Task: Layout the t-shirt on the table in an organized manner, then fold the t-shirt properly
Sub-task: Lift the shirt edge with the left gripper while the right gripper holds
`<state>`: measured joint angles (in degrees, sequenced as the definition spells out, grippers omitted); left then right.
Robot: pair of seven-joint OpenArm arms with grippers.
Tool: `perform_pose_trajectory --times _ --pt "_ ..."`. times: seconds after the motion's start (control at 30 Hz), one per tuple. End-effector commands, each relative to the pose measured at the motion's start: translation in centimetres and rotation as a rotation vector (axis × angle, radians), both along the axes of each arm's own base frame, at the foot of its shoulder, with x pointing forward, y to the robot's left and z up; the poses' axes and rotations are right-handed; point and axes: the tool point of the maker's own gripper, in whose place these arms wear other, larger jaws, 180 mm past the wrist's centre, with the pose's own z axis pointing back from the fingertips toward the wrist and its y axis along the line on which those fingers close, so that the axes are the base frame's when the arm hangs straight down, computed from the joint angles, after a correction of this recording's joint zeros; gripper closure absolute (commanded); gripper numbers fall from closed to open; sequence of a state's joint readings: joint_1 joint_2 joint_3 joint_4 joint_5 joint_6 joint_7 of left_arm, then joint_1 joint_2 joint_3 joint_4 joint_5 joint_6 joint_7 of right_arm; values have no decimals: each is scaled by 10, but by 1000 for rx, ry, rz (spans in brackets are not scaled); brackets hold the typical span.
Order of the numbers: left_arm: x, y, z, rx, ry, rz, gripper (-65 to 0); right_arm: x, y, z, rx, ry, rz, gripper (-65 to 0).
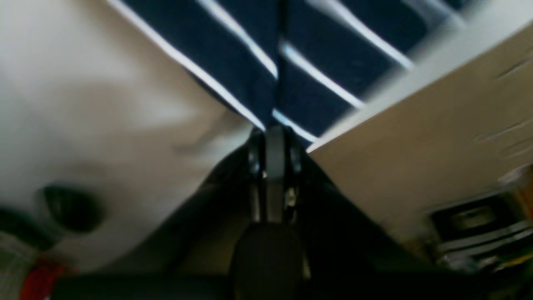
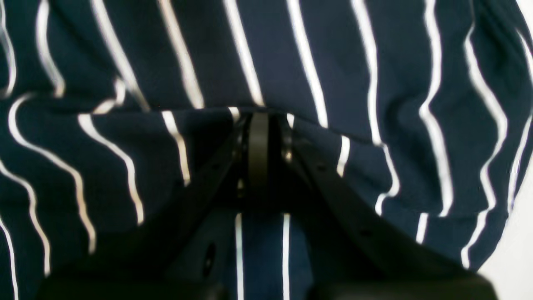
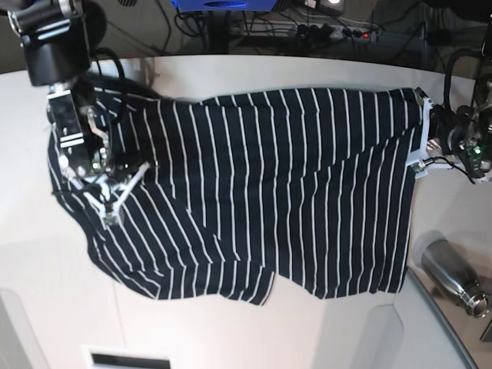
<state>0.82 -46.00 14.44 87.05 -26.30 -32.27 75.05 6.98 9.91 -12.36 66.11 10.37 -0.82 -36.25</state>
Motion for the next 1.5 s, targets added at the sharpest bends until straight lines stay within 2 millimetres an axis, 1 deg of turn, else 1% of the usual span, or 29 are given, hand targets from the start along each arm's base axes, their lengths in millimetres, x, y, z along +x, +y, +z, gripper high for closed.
perform_pose_trajectory --times 0.0,0.1,0.23,0.3,0.37,0.47,0.53,0.6,0.63,0.7,0.77,0.83,0.9,1.0,1.07,1.1,1.2,1.27,1.33,1.37,1.47 --pt "9 13 7 72 -22 -25 0 13 -5 8 -8 -33 -9 -38" --pt "18 18 -3 161 -63 -65 0 25 -10 8 -15 -44 -20 -38" --pt "21 10 -22 190 -82 -62 0 39 -22 -1 -29 -46 -43 -38" --pt "20 6 -31 192 -79 -47 0 45 -24 -1 -29 -77 -46 -38" --pt "19 5 -37 192 -76 -47 0 50 -23 4 -25 -118 -41 -38" --pt "18 9 -40 215 -74 -59 0 53 -23 6 -23 -136 -40 -38" --pt "21 4 -43 201 -87 -68 0 56 -22 8 -21 -142 -39 -38" --pt "24 -1 -45 185 -103 -74 0 61 -13 11 -8 -153 -34 -38" --pt "24 -4 -47 174 -105 -71 -12 63 -10 13 -5 -157 -31 -38" --pt "24 -7 -48 169 -106 -72 -63 68 -10 17 -4 -168 -30 -38" --pt "25 -9 -48 166 -108 -73 -112 74 -7 26 0 -196 -24 -38" --pt "26 -10 -47 159 -112 -72 -173 77 -3 39 11 -239 -15 -38" --pt "27 -7 -45 158 -123 -54 -234 79 5 64 24 -318 8 -38" --pt "33 4 -37 152 -163 21 -359 75 22 102 48 -420 52 -38" --pt "36 11 -31 149 -187 62 -426 67 29 113 56 -417 64 -38" --pt "37 16 -29 149 -198 84 -444 63 32 118 60 -415 69 -38" --pt "35 31 -21 144 -232 164 -454 49 36 125 70 -420 80 -38" --pt "35 30 -20 83 -254 226 -449 41 37 125 74 -420 82 -38" --pt "23 25 -17 -16 -260 255 -448 33 39 120 77 -405 85 -38" --pt "14 21 -14 -70 -263 254 -448 28 38 114 77 -390 82 -38" --pt "-15 11 -9 -151 -279 288 -446 14 37 102 77 -355 80 -38"
